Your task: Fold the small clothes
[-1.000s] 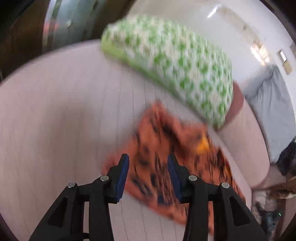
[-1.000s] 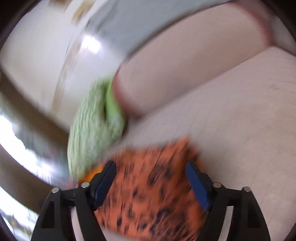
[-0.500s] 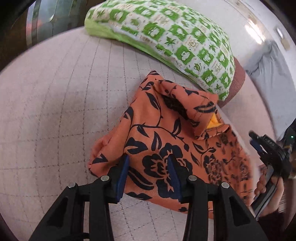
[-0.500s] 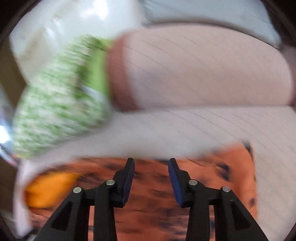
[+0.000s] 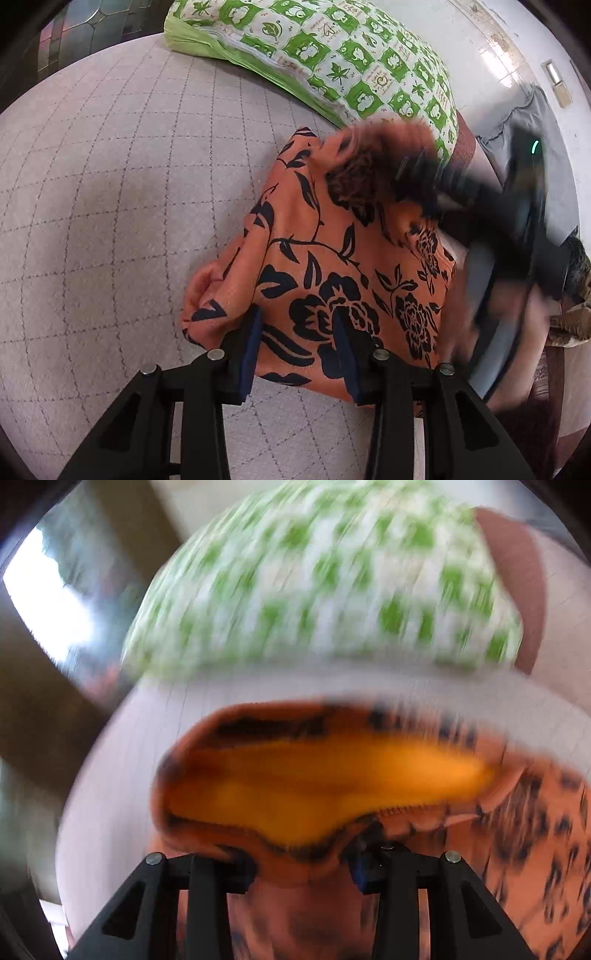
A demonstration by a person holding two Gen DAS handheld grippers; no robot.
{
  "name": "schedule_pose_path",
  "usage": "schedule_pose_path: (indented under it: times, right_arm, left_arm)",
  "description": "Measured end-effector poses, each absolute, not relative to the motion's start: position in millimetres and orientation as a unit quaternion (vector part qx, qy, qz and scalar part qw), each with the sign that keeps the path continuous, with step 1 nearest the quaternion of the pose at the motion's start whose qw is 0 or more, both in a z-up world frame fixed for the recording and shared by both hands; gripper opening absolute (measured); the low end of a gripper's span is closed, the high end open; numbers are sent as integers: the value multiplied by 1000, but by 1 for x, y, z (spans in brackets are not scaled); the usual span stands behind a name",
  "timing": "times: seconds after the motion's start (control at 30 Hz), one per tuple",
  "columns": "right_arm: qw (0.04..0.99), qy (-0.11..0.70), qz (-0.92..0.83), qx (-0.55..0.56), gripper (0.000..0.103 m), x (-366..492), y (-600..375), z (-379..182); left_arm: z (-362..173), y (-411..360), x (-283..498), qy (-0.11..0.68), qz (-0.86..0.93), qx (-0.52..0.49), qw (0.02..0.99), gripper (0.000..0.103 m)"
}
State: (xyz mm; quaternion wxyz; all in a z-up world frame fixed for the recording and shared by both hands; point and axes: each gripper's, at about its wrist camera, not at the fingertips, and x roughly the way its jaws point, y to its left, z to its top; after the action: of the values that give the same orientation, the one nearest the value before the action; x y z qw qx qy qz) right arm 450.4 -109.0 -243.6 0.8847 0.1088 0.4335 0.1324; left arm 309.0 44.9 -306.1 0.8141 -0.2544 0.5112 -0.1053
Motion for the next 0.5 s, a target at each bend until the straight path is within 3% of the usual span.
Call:
schedule_pose_path:
  times: [0.13, 0.27, 0.37, 0.47, 0.5]
  right_arm:
    - [901, 360, 120, 211, 44, 460, -138, -200]
    - [905, 385, 118, 136, 45, 398, -157, -188]
    - [902, 402, 99, 122, 45, 331, -200, -205]
    - [898, 419, 42, 126, 45, 269, -254, -231]
    - [896, 426, 19, 129, 45, 251, -270, -241]
  left_arm:
    - [-303, 51, 309, 517, -101, -261, 809, 35]
    - [-283, 52, 308, 490, -77, -226, 838, 35]
    - [-273, 50, 304, 474, -48, -173, 862, 35]
    - [-290, 54, 311, 514, -16, -141, 846, 35]
    - [-304, 54, 314, 539, -16, -139, 831, 43]
